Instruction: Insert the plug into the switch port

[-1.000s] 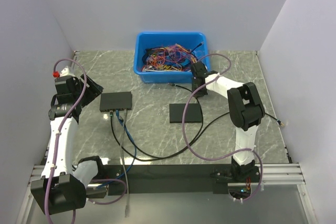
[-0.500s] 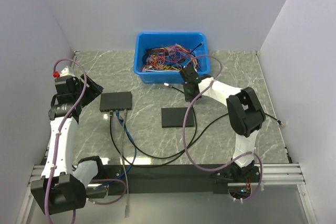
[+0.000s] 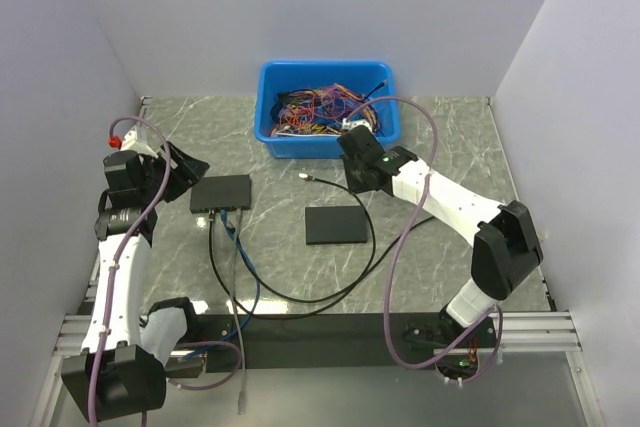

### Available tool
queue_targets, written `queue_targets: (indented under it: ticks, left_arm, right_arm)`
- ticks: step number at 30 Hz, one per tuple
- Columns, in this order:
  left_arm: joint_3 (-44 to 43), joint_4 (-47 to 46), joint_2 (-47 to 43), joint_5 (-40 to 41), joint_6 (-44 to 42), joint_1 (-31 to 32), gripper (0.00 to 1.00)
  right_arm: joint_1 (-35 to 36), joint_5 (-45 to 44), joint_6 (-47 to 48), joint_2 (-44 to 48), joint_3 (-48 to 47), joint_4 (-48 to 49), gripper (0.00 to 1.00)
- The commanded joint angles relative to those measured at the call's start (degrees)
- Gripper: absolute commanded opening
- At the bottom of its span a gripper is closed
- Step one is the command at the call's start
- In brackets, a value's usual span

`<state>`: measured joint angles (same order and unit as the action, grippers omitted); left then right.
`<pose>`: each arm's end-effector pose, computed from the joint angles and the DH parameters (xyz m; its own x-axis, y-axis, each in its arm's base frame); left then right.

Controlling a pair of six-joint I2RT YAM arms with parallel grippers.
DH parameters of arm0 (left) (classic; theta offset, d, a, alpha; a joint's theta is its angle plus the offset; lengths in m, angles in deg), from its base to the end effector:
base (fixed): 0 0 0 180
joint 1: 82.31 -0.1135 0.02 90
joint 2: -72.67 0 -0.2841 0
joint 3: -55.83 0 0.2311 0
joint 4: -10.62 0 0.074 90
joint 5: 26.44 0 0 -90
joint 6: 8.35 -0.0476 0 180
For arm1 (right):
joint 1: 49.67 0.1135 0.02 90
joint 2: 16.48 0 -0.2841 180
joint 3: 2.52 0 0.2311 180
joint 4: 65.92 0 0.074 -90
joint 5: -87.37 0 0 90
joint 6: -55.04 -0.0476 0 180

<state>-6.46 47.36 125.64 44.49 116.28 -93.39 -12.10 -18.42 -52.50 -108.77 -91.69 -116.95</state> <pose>0.1822 0.0198 0.3229 -0.4304 -0.6316 -0.6449 -0.1721 0.7588 -0.6282 0.2713 0.1923 0.2877 -0.7513 -0.2121 -0.6249 -0.2454 0.9688 -0.0338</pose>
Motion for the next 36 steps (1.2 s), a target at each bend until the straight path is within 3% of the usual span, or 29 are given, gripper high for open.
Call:
queue_targets:
  ticks: [1,2,5,12,21,29,36]
  left_arm:
    - [0.7,-5.2,-2.3,-6.2,1.4,0.1,0.75]
    - [0.3,-4.8,-2.5,-5.9,0.2,0.1,0.75]
    - [-1.6,-1.8,-2.6,-3.2,-2.2,0.0,0.75]
    - [-0.4,-1.1,-3.5,-1.1,-3.0,0.1,0.74]
    - [-0.7,-0.7,-3.8,0.4,-3.2,-0.1,0.74]
    - [-0.7,-0.8,-4.3,0.1,-3.2,-0.6,0.74]
    - [-0.6,-0.9,-4.3,-0.3,-3.1,-1.0,0.74]
  right_arm:
    - [1.5,6.3,-0.2,0.2,-0.5,3.8,0.04]
    - [1.8,9.8,0.5,-0.7,-1.4,4.6,0.22]
    - [3.4,11.0,2.1,-6.4,-6.4,6.0,0.63]
    - [3.5,8.9,4.1,-23.7,-23.5,2.1,0.67]
    - [3.4,7.9,6.8,-36.6,-33.4,0.2,0.7]
    - [3.5,4.6,7.5,-39.6,-36.2,-0.8,0.72]
    - [3.9,2.9,8.0,-35.2,-32.4,3.1,0.72]
